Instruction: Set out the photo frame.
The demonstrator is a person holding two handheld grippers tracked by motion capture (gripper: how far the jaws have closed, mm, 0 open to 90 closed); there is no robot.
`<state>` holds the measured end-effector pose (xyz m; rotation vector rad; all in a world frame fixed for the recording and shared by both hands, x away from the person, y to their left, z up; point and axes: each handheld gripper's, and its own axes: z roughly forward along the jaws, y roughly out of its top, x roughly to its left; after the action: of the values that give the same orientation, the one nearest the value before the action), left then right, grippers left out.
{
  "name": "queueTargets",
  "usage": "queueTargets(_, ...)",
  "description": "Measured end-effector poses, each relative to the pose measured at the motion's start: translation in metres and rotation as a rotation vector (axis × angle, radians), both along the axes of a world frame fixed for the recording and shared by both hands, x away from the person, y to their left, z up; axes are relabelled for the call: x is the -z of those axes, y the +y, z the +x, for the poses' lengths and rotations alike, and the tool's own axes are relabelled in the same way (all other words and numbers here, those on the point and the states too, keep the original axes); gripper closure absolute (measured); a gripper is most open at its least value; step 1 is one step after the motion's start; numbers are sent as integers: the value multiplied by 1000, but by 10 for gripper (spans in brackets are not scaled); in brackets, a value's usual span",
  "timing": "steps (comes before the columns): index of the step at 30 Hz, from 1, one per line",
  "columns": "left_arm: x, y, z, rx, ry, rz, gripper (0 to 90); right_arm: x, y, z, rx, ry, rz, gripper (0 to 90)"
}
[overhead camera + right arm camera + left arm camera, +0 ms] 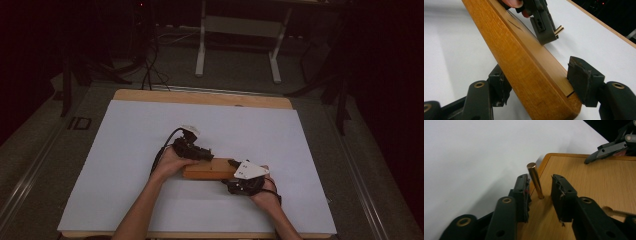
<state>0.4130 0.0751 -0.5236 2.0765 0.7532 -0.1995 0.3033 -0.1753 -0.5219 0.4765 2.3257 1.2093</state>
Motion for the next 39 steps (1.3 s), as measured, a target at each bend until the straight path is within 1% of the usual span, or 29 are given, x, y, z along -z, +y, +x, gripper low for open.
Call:
queueTargets(2, -2, 4, -2, -19, -13, 22, 610, 0, 0, 0, 0, 1, 2, 378)
queueTargets(4, -3, 10, -5, -35, -28, 22, 596, 0, 0, 0, 1, 4, 4, 378)
queueTargets(6, -5, 17, -8, -55, -38, 13, 579, -1, 0, 0, 2, 4, 4, 380)
queueTargets(12, -10, 37, -23, -111, -107, 27, 548, -2, 0, 1, -1, 6, 13, 403)
queueTargets(16, -11, 53, -34, -162, -147, -7, 533, -2, 1, 1, 1, 10, 18, 410)
queueTargets(18, -10, 60, -38, -187, -159, -21, 533, -2, 1, 1, 1, 9, 18, 411)
queueTargets(21, -9, 72, -46, -211, -177, -25, 532, -2, 1, 1, 0, 8, 18, 413)
queueTargets(26, -6, 86, -56, -243, -195, -53, 525, -3, 1, 1, 0, 5, 17, 415)
queueTargets(27, -7, 87, -58, -248, -198, -46, 523, -3, 1, 2, -1, 6, 15, 415)
queueTargets(28, -8, 88, -60, -249, -206, -28, 517, -3, 1, 1, -1, 7, 14, 415)
queueTargets(29, -8, 89, -62, -247, -210, -22, 513, -3, 1, 1, -1, 8, 13, 416)
queueTargets(32, -9, 93, -69, -248, -228, 18, 495, -3, 1, 2, -2, 8, 13, 417)
queueTargets(36, -8, 97, -79, -250, -248, 33, 487, -3, 0, 2, -3, 7, 13, 418)
queueTargets(39, -8, 96, -83, -255, -253, 45, 464, -4, 0, 2, -3, 6, 13, 419)
